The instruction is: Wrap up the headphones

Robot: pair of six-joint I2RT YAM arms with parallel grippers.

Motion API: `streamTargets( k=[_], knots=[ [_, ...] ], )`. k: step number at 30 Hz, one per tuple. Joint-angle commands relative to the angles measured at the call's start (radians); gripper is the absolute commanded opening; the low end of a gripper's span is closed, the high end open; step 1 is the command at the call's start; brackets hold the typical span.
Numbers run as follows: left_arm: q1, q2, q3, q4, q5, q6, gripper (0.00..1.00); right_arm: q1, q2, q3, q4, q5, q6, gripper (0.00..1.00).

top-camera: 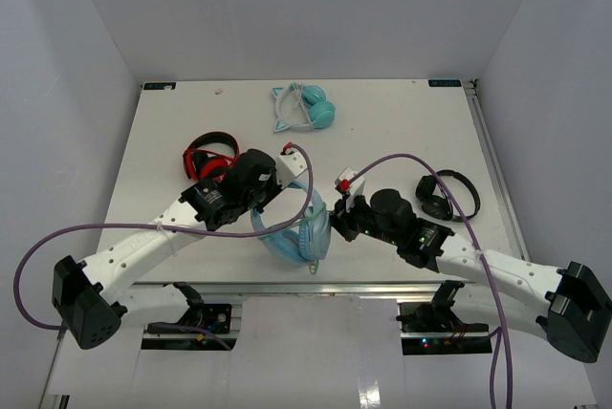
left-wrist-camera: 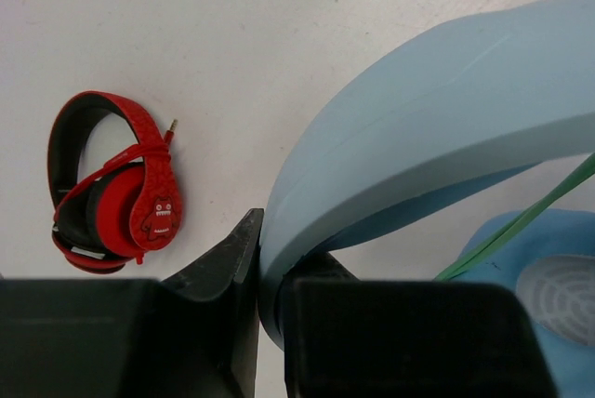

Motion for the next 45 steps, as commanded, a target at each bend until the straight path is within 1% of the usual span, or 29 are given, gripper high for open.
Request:
streamTargets(
  k=[1,4,9,16,23,27,32,36,38,41,43,45],
  knots=[
    [0.004,-0.022,-0.036,0.054,-0.155,0.138,0.0,-0.013,0.028,0.088,0.031,0.009,-0.019,0.09],
    [0.004,0.011,-0.045,0.088,-0.121,0.182,0.0,-0.015,0.076,0.096,0.032,0.05,-0.027,0.09],
    [0.004,0.141,-0.029,0.093,-0.159,0.229,0.0,-0.017,0.157,0.079,0.038,0.187,-0.025,0.08],
    [0.006,0.267,0.01,0.103,-0.145,0.279,0.0,-0.022,0.193,0.048,0.092,0.215,-0.035,0.08],
    [0.033,0.368,0.041,0.205,-0.114,0.353,0.0,-0.07,0.252,-0.007,0.202,0.179,-0.011,0.09],
    [0.059,0.423,0.056,0.269,-0.081,0.346,0.0,-0.102,0.305,-0.027,0.267,0.17,0.024,0.09],
    [0.079,0.452,0.038,0.301,0.007,0.324,0.08,-0.13,0.318,-0.08,0.356,0.144,0.051,0.11],
    [0.082,0.471,0.023,0.323,0.008,0.334,0.14,-0.146,0.325,-0.085,0.384,0.135,0.048,0.12],
    [0.083,0.474,0.017,0.351,0.013,0.339,0.24,-0.158,0.336,-0.084,0.398,0.134,0.039,0.12],
    [0.088,0.476,0.021,0.372,0.042,0.339,0.28,-0.172,0.353,-0.093,0.431,0.131,0.039,0.09],
    [0.088,0.488,0.034,0.372,0.05,0.339,0.34,-0.177,0.361,-0.099,0.452,0.121,0.038,0.08],
    [0.088,0.506,0.051,0.362,0.053,0.34,0.37,-0.181,0.375,-0.103,0.467,0.111,0.039,0.08]
  ],
)
